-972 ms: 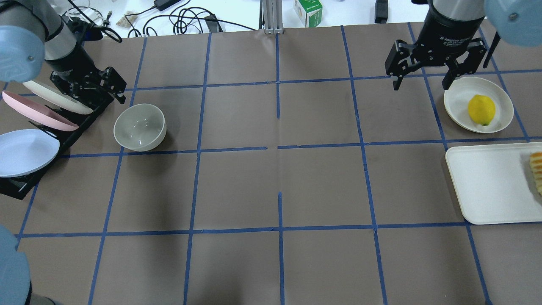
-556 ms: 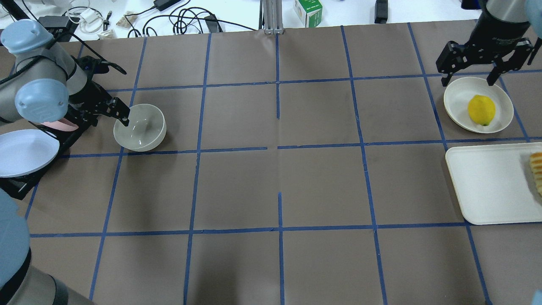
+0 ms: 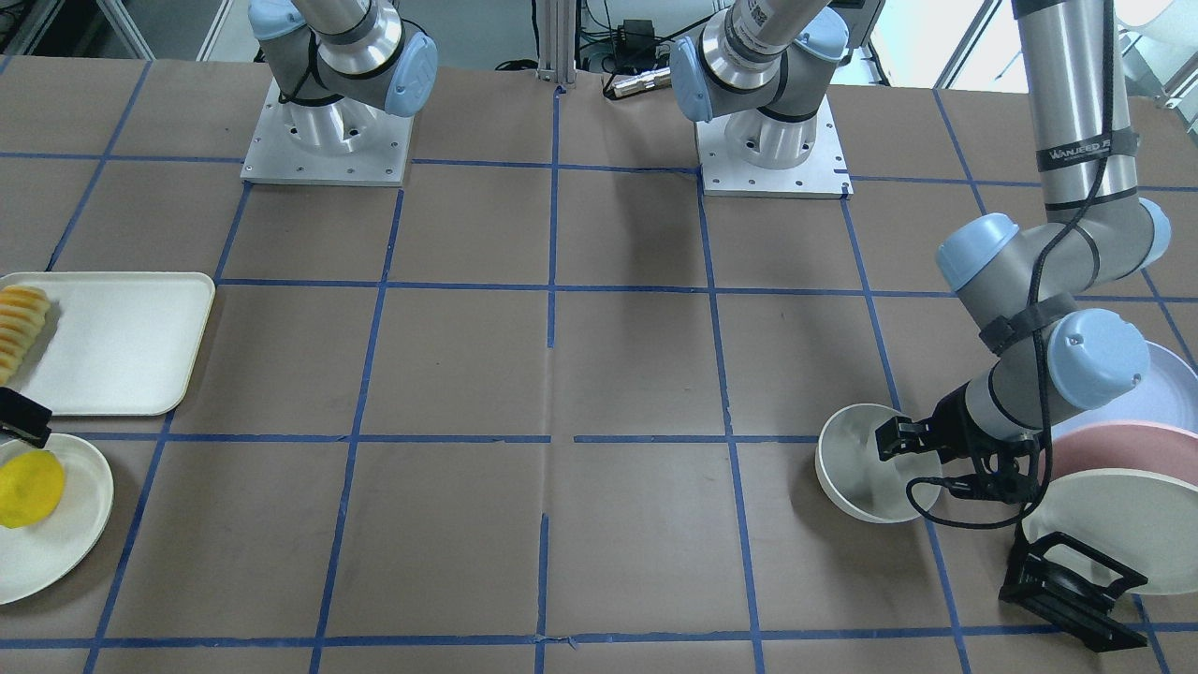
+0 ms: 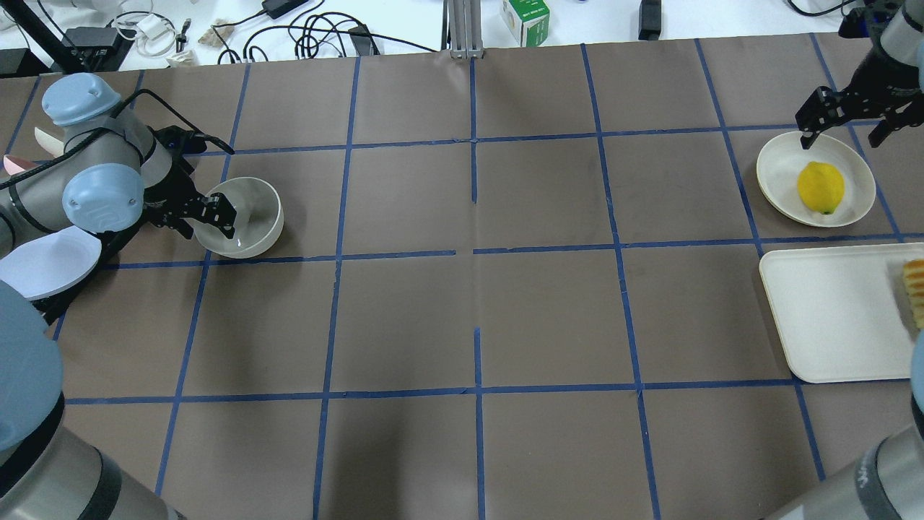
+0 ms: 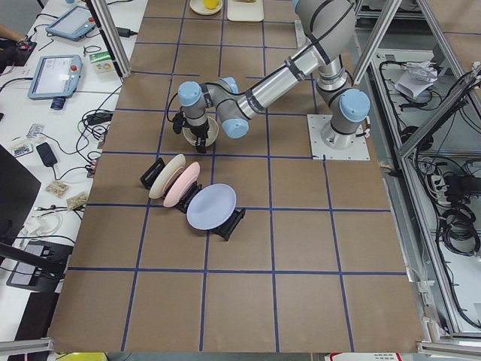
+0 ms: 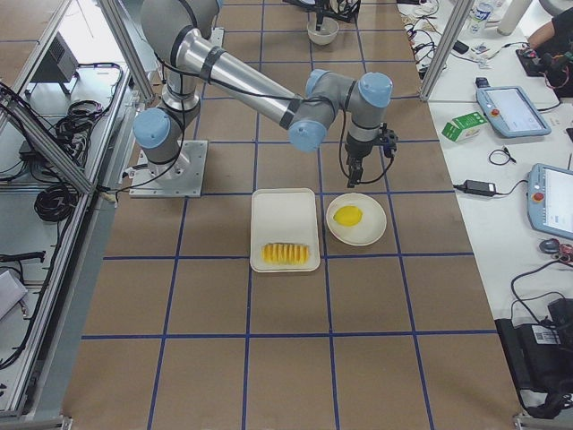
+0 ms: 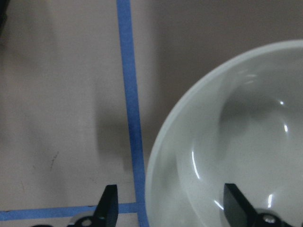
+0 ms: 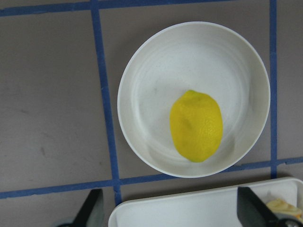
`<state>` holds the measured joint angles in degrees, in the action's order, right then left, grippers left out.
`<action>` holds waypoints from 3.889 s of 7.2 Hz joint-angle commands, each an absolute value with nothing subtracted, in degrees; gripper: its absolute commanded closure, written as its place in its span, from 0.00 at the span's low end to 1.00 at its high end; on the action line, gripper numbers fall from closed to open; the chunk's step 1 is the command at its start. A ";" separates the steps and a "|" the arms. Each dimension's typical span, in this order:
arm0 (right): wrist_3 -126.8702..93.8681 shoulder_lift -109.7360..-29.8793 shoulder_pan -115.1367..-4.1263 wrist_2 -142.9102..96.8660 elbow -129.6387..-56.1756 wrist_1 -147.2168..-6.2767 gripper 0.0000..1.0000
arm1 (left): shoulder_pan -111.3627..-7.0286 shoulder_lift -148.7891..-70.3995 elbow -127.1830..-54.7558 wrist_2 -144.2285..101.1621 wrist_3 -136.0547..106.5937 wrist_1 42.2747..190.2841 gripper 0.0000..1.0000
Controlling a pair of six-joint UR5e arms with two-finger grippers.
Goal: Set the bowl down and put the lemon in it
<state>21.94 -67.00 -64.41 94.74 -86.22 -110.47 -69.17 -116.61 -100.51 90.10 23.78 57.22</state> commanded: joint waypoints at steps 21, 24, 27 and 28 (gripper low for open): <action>-1.98 -74.70 -88.47 94.75 -86.22 -97.56 1.00 | -101.25 -116.63 -101.52 78.66 -9.14 48.34 0.40; -15.23 -75.06 -98.67 92.11 -86.48 -98.17 1.00 | -96.53 -109.37 -99.59 79.27 -1.11 57.67 0.03; -16.35 -72.96 -104.66 92.11 -86.75 -102.97 1.00 | -94.49 -98.91 -86.87 88.50 0.70 85.78 0.02; -16.78 -71.38 -106.59 91.33 -86.84 -105.27 1.00 | -93.70 -96.44 -85.71 88.59 1.92 88.74 0.00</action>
